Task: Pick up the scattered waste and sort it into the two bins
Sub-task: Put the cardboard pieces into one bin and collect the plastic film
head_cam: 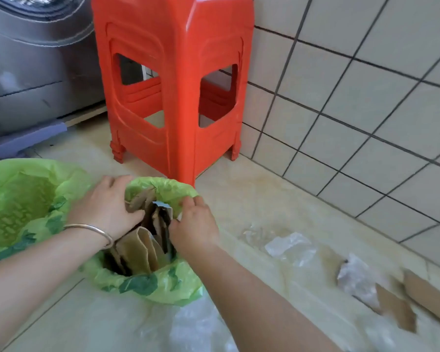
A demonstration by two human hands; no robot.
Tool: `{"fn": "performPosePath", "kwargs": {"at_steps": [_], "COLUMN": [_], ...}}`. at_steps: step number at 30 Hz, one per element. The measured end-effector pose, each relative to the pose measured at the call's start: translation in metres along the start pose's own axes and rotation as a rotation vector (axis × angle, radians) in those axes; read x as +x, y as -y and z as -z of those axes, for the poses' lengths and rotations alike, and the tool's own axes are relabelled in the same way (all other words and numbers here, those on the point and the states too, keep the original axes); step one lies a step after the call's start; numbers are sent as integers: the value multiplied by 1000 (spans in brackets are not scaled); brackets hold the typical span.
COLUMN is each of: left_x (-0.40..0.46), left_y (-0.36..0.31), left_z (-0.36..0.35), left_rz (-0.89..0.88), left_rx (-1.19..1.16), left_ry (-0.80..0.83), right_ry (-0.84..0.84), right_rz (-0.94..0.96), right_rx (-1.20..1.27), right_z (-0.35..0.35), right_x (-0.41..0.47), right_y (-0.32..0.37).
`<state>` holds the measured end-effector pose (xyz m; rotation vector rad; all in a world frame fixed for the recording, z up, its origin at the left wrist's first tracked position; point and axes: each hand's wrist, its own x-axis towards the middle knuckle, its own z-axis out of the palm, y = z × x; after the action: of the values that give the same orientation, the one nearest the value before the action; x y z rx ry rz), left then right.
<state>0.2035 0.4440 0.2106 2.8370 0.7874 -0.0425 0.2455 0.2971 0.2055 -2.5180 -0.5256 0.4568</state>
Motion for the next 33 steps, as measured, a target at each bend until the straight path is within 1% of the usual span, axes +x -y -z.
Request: {"fn": "performPosePath", "kwargs": {"at_steps": [2,4,8,11,15,19,22,25,29,33], "left_x": [-13,-29,-75,-123,-192,-246,-277,-294,-304,-305], "left_y": [-22,-52,-128,-192,-269,-322,-353,-373,-373,-363], "left_z": [11,22,31,34,43,52,49,31,0,-21], "left_rz": [-72,-140,-274,-393,-508,-584,-610,-626,-620,-578], "left_rx": [-38,-77,-167,-214,-140,-111,-85,-73,-37,-81], "left_ry": [-116,-139,-41,-6,65,85,93,154,244,327], "right_ry": [-67,-120,-182,-260,-342,-448,-511,-480,-457,-449], "right_rz": [15,-8,-90,-212,-375,-501,-621,-734,-931,-1009], "right_rx": [77,123,148,230,363,527,628,724,822,835], "right_z": [13,31,87,142,207,250,260,258,250,234], "right_x": [-20,-46,-106,-158,-241,-316,-364,-407,-439,-439], "right_y": [-13,-32,-89,-139,-206,-277,-330,-367,-391,-399]}}
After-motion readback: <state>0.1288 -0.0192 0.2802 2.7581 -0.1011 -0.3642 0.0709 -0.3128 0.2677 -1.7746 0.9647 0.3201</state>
